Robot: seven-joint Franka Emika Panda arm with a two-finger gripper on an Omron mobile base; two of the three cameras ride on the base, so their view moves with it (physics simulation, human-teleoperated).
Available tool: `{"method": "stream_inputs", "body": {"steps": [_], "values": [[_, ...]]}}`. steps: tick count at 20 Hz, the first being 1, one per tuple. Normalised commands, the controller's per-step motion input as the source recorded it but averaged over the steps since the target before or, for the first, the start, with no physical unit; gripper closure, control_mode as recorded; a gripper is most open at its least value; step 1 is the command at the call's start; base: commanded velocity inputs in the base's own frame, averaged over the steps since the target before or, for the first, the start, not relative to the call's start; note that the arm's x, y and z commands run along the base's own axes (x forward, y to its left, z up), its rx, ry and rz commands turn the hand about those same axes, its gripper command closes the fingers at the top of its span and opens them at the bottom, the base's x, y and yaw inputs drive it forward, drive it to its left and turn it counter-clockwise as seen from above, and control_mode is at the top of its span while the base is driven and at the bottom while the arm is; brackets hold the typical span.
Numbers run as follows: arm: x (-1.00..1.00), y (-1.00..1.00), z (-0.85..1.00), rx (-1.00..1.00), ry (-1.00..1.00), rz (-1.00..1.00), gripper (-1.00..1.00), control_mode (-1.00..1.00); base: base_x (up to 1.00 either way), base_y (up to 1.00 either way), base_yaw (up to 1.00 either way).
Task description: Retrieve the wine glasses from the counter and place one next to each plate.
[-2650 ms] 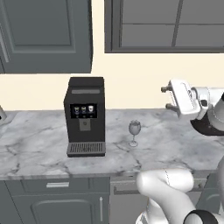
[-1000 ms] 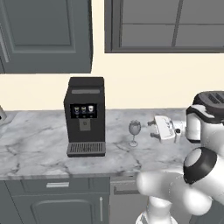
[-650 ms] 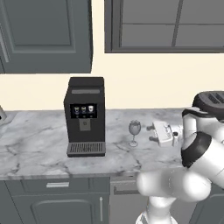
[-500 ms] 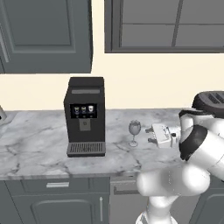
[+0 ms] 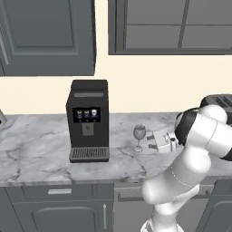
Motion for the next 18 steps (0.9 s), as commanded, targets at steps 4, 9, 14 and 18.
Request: {"method": "stream_inputs", "body": {"steps": [4, 9, 14, 18], "values": [[0.37, 0.02, -0.26, 0.00, 0.06, 0.00, -1.00, -1.00, 0.00, 0.00, 0.00], [0.40, 0.10, -0.40, -0.02, 0.06, 0.00, -1.00, -1.00, 0.00, 0.00, 0.00], [0.40, 0.01, -0.36, -0.01, 0.00, 0.00, -1.00, -1.00, 0.00, 0.00, 0.00], [0.41, 0.01, -0.29, 0.00, 0.00, 0.00, -1.00, -1.00, 0.00, 0.00, 0.00]]}}
